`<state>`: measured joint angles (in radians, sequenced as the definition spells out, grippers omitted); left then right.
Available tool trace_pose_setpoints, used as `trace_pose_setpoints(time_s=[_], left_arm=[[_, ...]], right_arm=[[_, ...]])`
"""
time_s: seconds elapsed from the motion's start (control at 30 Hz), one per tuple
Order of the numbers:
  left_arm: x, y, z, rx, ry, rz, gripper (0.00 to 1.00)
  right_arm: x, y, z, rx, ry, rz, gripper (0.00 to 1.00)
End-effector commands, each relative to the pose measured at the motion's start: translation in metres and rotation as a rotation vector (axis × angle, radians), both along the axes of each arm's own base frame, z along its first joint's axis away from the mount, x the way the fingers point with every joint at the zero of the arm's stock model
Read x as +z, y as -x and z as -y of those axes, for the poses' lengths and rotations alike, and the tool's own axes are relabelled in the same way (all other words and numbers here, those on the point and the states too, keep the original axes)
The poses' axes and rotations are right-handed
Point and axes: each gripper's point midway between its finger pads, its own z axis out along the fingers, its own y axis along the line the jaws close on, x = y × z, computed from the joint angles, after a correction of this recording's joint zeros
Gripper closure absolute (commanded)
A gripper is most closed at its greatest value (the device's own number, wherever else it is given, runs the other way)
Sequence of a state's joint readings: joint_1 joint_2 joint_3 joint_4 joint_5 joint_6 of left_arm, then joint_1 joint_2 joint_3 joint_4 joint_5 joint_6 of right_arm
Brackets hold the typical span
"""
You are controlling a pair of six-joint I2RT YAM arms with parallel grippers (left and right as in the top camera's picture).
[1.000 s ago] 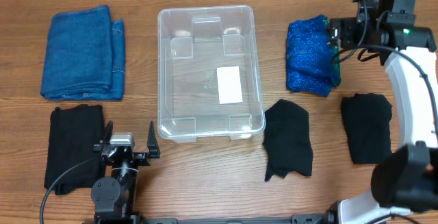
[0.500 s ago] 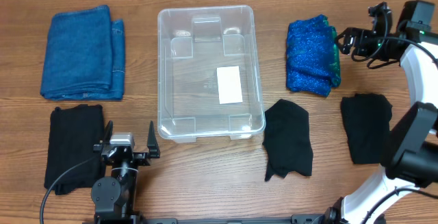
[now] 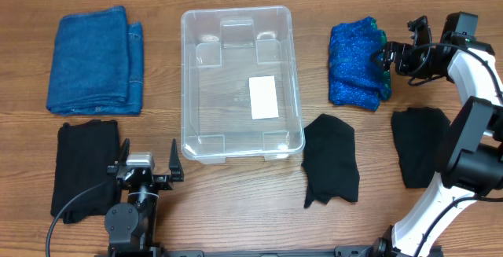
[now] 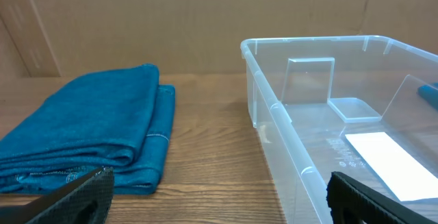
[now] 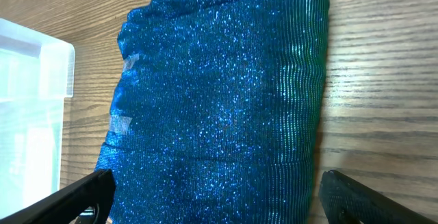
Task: Pack container
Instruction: 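Move the right gripper over the sparkly blue cloth, then close the right gripper on the sparkly blue cloth's edge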
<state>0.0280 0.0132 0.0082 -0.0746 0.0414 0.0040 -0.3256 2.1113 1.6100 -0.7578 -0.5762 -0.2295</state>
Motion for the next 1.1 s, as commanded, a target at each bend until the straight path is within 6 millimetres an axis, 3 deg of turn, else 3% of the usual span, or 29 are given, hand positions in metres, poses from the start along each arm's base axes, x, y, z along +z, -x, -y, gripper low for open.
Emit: trace_pose_setpoints(time_s=[0.0, 0.3, 0.63, 0.9, 1.07], left_arm=[[0.000, 0.000, -0.001, 0.004, -0.019, 0.004, 0.00], [0.000, 0.000, -0.001, 0.005, -0.019, 0.004, 0.00], [0.000, 0.000, -0.001, 0.005, -0.019, 0.004, 0.00], [0.000, 0.000, -0.001, 0.004, -0.019, 0.004, 0.00], [0.000, 0.000, -0.001, 0.004, -0.019, 0.004, 0.00]], right_arm=[[0.002, -0.008, 0.007, -0.005, 0.039, 0.023, 0.00], [-0.030, -0.004, 0.008, -0.011, 0.035, -0.045, 0.00], [-0.051, -0.002, -0.006, 0.020, -0.065, -0.070, 0.00], [-0.032, -0.009, -0.029, 0.079, -0.219, 0.007, 0.00], [-0.031, -0.009, -0.032, 0.086, -0.229, 0.006, 0.00]])
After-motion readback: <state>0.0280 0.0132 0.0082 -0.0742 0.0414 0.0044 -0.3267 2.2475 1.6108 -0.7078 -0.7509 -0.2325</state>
